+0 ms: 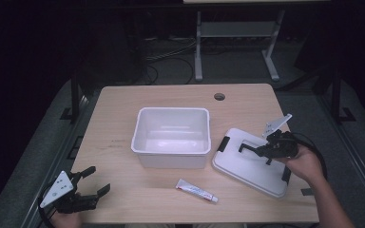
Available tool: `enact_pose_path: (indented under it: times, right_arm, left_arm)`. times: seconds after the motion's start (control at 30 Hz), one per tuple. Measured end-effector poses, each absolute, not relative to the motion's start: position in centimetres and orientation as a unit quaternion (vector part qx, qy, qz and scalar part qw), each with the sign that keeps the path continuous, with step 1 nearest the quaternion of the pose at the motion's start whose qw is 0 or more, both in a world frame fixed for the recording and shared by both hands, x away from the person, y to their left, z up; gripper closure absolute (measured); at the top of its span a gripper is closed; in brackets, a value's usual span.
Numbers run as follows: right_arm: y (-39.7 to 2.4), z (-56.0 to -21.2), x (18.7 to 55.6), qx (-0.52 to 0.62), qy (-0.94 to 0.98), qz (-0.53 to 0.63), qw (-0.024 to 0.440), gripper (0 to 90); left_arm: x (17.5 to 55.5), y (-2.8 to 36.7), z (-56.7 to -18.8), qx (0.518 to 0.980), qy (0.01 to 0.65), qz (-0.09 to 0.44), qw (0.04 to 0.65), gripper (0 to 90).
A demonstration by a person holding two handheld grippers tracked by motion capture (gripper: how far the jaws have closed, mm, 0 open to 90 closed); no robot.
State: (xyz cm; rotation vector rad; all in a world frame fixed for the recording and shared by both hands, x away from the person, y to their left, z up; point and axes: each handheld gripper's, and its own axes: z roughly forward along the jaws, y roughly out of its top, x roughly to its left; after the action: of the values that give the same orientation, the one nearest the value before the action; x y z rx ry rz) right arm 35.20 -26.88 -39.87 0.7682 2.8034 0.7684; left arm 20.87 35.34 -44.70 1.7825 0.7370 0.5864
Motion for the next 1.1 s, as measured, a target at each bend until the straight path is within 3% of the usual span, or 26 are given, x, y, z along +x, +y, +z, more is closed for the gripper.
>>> enact_pose_path:
  times: [0.4, 0.6, 1.1]
  right_arm:
    - [-27.1, -40.0, 34.6, 0.256, 0.928, 0.261, 0.071, 82.4]
    - [-27.4, -38.9, 33.6, 0.255, 0.922, 0.281, 0.081, 68.4]
    - [-26.2, -36.7, 31.2, 0.225, 0.922, 0.302, 0.089, 55.6]
  left_arm:
    - [20.8, 35.3, -44.7, 0.748, 0.310, 0.245, 0.533, 15.7]
    - [20.8, 35.3, -44.7, 0.750, 0.308, 0.246, 0.532, 15.7]
    - [20.9, 35.3, -44.7, 0.748, 0.310, 0.245, 0.534, 15.7]
